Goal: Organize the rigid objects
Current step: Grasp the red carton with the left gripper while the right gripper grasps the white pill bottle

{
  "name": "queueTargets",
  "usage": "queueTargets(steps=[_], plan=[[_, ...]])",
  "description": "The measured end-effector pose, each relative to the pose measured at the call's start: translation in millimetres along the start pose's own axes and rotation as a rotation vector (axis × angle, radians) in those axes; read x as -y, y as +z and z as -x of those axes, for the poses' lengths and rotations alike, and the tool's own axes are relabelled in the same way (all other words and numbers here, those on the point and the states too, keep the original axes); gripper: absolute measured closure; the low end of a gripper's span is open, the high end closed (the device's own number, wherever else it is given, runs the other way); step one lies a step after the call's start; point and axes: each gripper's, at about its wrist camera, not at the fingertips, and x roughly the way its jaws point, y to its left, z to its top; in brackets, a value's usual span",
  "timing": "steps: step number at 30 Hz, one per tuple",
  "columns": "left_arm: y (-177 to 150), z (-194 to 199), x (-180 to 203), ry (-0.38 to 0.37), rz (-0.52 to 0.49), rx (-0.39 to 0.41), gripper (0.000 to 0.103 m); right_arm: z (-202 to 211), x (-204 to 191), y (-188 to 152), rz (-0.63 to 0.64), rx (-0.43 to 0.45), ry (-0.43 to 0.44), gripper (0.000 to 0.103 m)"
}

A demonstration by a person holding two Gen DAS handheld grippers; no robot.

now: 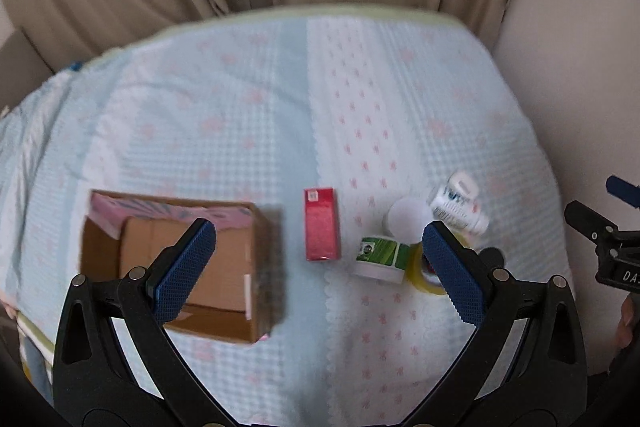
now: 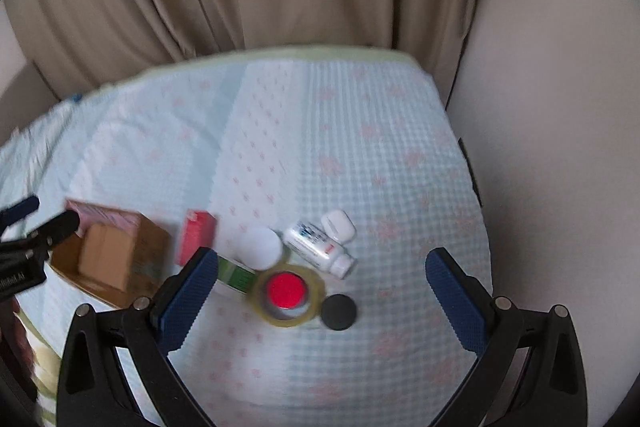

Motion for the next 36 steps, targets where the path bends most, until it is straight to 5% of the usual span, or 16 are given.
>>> queueTargets(steps=[8, 17, 19, 21, 26, 36], plan=[[-2, -105, 17, -0.006, -0.009, -0.167, 0.004, -95, 13, -3, 0.143, -0.081, 0.019, 0.0], [-8, -192, 18, 0.058, 0.007, -0.284, 0.009, -178, -13, -7, 0.456, -0.158, 0.062, 0.008], [-10, -204, 16, 0.076, 0.009, -0.304, 0.01, -192, -16, -6, 0.476, -0.183, 0.078, 0.012], [-12, -216, 15, 0.096, 0.007, -0.322, 0.012, -208, -26, -10, 0.525, -0.214, 0.083, 0.027], [-16, -236, 9, 0.133, 0.018, -0.352, 0.014, -232, -38, -16, 0.599, -0.253, 0.091, 0.037], [-24, -256, 4, 0.102, 0.015, -0.391, 0.048, -250, -59, -26, 0.742, -0.256, 0.054, 0.053]])
